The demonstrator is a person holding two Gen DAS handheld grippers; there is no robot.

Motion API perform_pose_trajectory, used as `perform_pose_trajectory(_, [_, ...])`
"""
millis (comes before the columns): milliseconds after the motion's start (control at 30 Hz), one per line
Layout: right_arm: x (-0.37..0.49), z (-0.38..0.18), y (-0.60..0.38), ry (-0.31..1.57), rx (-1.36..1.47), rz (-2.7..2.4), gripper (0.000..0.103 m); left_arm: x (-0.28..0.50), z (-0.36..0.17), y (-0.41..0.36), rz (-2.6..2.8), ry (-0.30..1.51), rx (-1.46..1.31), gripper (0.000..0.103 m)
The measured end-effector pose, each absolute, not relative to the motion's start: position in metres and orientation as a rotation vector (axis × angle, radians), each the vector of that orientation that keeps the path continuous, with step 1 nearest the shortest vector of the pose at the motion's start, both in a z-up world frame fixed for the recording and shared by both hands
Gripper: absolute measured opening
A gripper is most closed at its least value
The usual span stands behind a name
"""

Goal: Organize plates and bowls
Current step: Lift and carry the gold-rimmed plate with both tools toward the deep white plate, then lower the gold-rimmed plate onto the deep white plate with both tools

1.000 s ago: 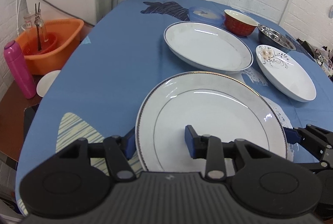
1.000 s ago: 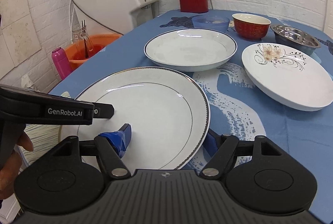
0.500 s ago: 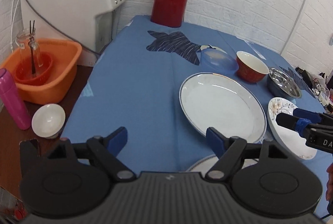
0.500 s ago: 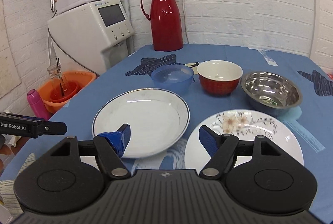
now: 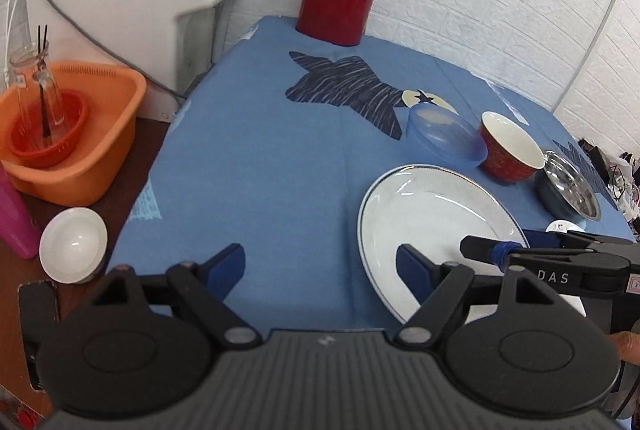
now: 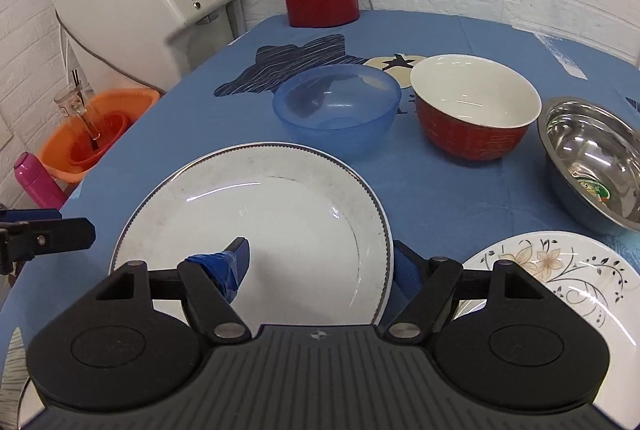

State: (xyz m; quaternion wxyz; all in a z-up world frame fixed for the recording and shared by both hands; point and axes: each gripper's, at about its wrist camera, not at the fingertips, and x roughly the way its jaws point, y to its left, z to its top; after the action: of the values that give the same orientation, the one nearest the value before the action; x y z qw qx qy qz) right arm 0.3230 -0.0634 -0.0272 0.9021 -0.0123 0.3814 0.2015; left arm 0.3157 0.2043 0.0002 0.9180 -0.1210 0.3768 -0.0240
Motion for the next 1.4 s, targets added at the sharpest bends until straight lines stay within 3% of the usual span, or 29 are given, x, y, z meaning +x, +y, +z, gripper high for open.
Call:
perform_pose_trajectory(400, [0.309, -0.035, -0.051, 0.791, -0.019, 0.466, 0.061, 0.331, -0.019, 0.2, -0.053, 0.821, -0.277, 0.079])
perform_pose_trajectory(633, [0.301, -0.042, -0.043, 0.735, -0.118, 0.468, 0.068, 0.342, -0.032, 0.184, -0.059, 0.848, -0.22, 0.079])
perform_pose_trajectory(700, [0.301, -0.043, -0.044, 0.726, -0.117, 0.473, 0.068, 0.342, -0.033, 0.181, -0.052, 0.839, -0.193, 0.075])
perform_pose_trajectory(833, [0.296, -0.044, -0.042, 0.702, -0.13, 0.525, 0.062, 0.343, -0.032, 0.169, -0.056, 0.822, -0.115, 0.032])
perform_pose_trajectory(1033, [0.295, -0.042, -0.04, 0.691, -0.106, 0.504, 0.057, 0.345, -0.026, 0.163, -0.019, 0.794, -0.096, 0.026])
perform_pose_trajectory(1400, [0.276, -0.015, -0.042, 0.607, -0.067, 0.509, 0.058, 0.322, 0.008, 0.162, -0.022, 0.72, -0.08, 0.026])
